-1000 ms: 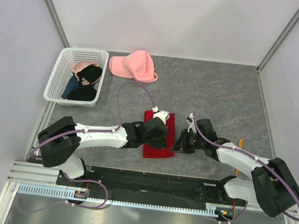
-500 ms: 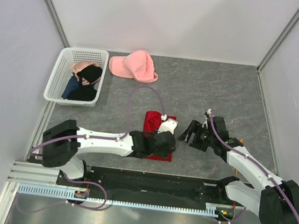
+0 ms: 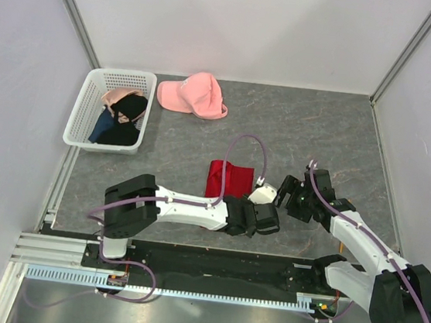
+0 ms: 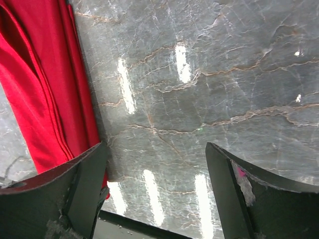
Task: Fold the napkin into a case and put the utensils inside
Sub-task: Fold the 2/3-rectangle-folded napkin at the center of the board.
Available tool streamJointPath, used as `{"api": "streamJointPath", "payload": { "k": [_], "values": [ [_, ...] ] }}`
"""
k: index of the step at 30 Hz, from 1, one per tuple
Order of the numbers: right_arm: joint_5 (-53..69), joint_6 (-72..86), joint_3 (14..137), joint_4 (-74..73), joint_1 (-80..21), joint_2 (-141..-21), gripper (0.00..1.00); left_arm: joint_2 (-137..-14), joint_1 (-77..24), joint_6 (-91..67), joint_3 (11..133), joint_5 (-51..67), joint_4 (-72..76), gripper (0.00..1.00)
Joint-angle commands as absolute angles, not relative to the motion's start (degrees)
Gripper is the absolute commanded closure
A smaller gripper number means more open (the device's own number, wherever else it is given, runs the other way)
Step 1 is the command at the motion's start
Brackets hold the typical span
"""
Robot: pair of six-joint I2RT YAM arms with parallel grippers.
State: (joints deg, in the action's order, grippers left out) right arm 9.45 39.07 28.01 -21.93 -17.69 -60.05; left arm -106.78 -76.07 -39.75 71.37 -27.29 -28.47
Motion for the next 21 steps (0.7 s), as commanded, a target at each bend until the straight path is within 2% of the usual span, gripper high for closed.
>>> {"api": "streamJointPath", "payload": {
  "k": [1,7,11,14,21],
  "values": [
    [10.0,36.7,28.8,-20.2,-17.3,-60.2,0.10,-108.5,-76.6,-41.6,73.7,-28.0,-30.5,0.48],
    [16.2,35.6,28.0,-14.7,-17.3,-63.3,0.08,-108.5,-76.8,-42.9,72.6,-27.5,-31.6,0.55],
    [22.1,36.9,26.5,-8.7,-17.3,-64.4,0.02,-106.3,-76.8,-43.4,71.2,-27.6,-31.6,0.71],
    [26.2,38.6,26.0,-4.4,-17.3,-65.7,0.02,-104.1,-76.7,-43.6,70.2,-27.5,-31.7,0.80],
    [33.3,43.6,25.2,5.9,-18.8,-73.9,0.05,-101.5,-76.6,-43.9,68.5,-27.0,-31.9,0.89]
  ]
}}
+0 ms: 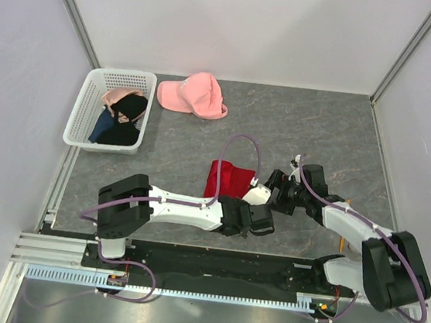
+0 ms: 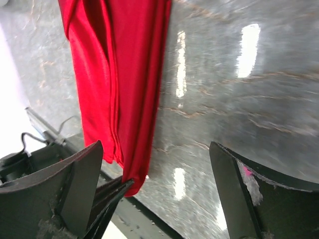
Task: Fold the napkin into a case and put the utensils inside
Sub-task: Fold the 2/3-rectangle-folded napkin at the center of the board.
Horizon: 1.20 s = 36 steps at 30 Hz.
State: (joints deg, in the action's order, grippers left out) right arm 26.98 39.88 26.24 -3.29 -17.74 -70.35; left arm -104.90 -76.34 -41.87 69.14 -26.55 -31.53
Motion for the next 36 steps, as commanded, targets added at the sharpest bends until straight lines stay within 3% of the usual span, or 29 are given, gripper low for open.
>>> {"api": "streamJointPath", "payload": {
  "k": [1,12,17,20,36],
  "values": [
    [33.5,44.0,25.3,7.3,-19.3,-74.6,0.05,-101.2,-76.6,-44.0,68.1,-27.0,-32.0,0.90],
    [32.5,48.9,24.3,11.3,-22.9,-77.5,0.17,-99.2,-76.3,-44.0,67.1,-26.5,-32.4,0.90],
    [30.2,47.6,25.2,7.8,-21.5,-77.6,0.17,-98.7,-76.7,-42.5,67.5,-25.0,-32.8,0.58],
    [31.0,46.6,24.9,6.9,-19.6,-77.4,0.17,-98.2,-77.4,-42.4,67.1,-24.2,-33.0,0.54],
    [32.2,46.2,22.8,6.2,-19.2,-75.0,0.16,-104.6,-80.1,-42.8,69.3,-23.7,-33.2,0.51]
  ]
}}
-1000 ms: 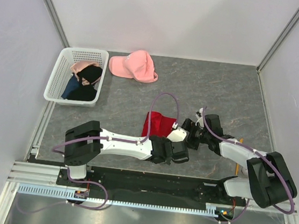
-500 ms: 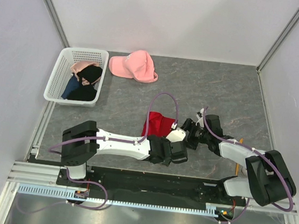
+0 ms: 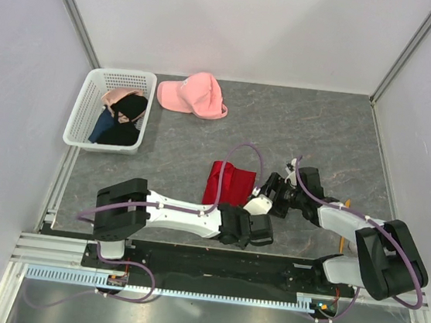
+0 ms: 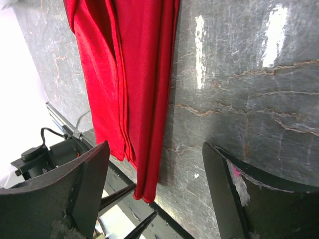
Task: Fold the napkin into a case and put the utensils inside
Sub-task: Fold the 2/3-rectangle-folded napkin at the center of the board.
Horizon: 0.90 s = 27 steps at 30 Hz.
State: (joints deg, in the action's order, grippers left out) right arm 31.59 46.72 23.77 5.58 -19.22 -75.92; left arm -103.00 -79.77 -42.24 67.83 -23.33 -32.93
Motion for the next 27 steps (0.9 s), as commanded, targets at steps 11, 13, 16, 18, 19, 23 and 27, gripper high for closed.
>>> {"api": "streamJointPath", "payload": {
  "k": [11,13,16,18,19,23,27],
  "values": [
    [32.9,47.7,22.2,8.5,-20.5,-75.8,0.17,-105.1,-80.2,-44.9,68.6,-30.7,-35.1,0.78],
    [33.3,48.4,21.9,9.5,-21.4,-76.3,0.17,-104.2,-80.2,-46.0,68.3,-31.4,-35.6,0.85],
    [33.2,49.7,21.3,11.3,-22.1,-76.8,0.18,-101.9,-80.1,-46.7,67.6,-32.1,-36.2,0.91],
    [33.6,50.8,21.3,12.7,-22.1,-77.2,0.18,-100.2,-80.0,-47.0,67.1,-32.0,-36.7,0.92],
    [33.7,51.1,21.3,13.2,-22.7,-77.8,0.19,-99.8,-80.0,-46.9,67.2,-31.7,-36.8,0.94],
    [33.9,53.3,21.0,15.9,-24.5,-78.6,0.21,-97.7,-79.7,-46.9,67.9,-31.2,-37.7,0.95],
    [33.7,56.1,19.7,19.2,-26.2,-79.8,0.21,-96.6,-79.4,-46.8,68.1,-30.9,-38.0,0.96]
  ]
}}
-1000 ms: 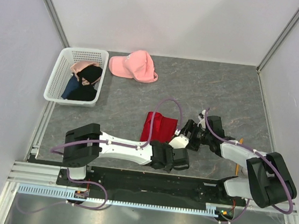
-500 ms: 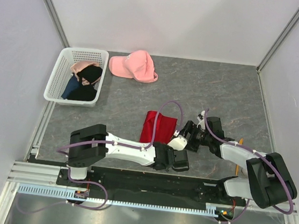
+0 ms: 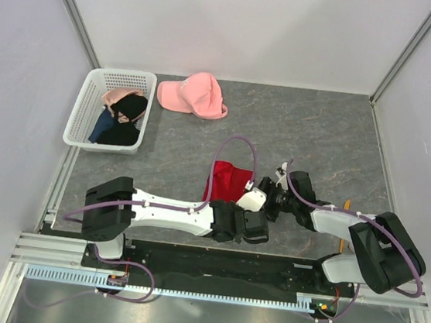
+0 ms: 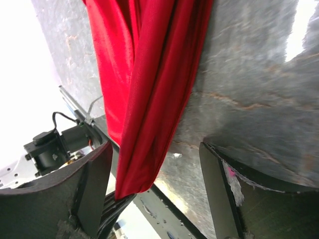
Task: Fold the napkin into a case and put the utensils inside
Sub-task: Fold the 2/3-rectangle-folded napkin at the center of the board.
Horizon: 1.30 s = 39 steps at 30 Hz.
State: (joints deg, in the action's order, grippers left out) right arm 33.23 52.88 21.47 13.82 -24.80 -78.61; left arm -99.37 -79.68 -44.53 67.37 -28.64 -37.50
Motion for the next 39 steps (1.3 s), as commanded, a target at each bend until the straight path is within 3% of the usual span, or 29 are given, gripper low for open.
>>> {"api": "streamJointPath", "payload": {
  "k": [1,7,15,30,32,36,38,39],
  "values": [
    [33.6,57.6,19.3,21.1,-26.4,-80.1,0.22,-96.7,-79.3,-46.7,68.1,-30.8,-38.0,0.96],
    [31.8,59.4,17.8,27.0,-27.2,-82.9,0.22,-96.1,-79.2,-46.8,67.8,-30.1,-38.3,0.97],
    [31.6,57.9,20.9,32.4,-24.4,-91.5,0.32,-95.1,-79.2,-47.0,67.5,-29.5,-38.3,0.97],
    [27.0,49.9,27.9,26.8,-19.2,-95.1,0.44,-94.5,-79.2,-46.2,66.7,-28.4,-37.1,0.97],
    [27.1,49.1,28.5,26.5,-18.9,-95.4,0.50,-94.5,-79.2,-46.0,66.7,-27.8,-36.8,0.97],
    [27.9,48.8,29.1,27.4,-19.0,-96.2,0.76,-94.3,-79.2,-45.3,66.3,-26.3,-35.3,0.96],
    [28.4,48.8,29.2,28.0,-19.0,-96.6,0.85,-93.8,-79.2,-44.3,66.4,-24.4,-34.3,0.83],
    [28.6,48.6,29.5,27.9,-19.0,-96.8,0.94,-93.3,-79.2,-43.6,66.4,-23.8,-33.4,0.73]
  ]
}}
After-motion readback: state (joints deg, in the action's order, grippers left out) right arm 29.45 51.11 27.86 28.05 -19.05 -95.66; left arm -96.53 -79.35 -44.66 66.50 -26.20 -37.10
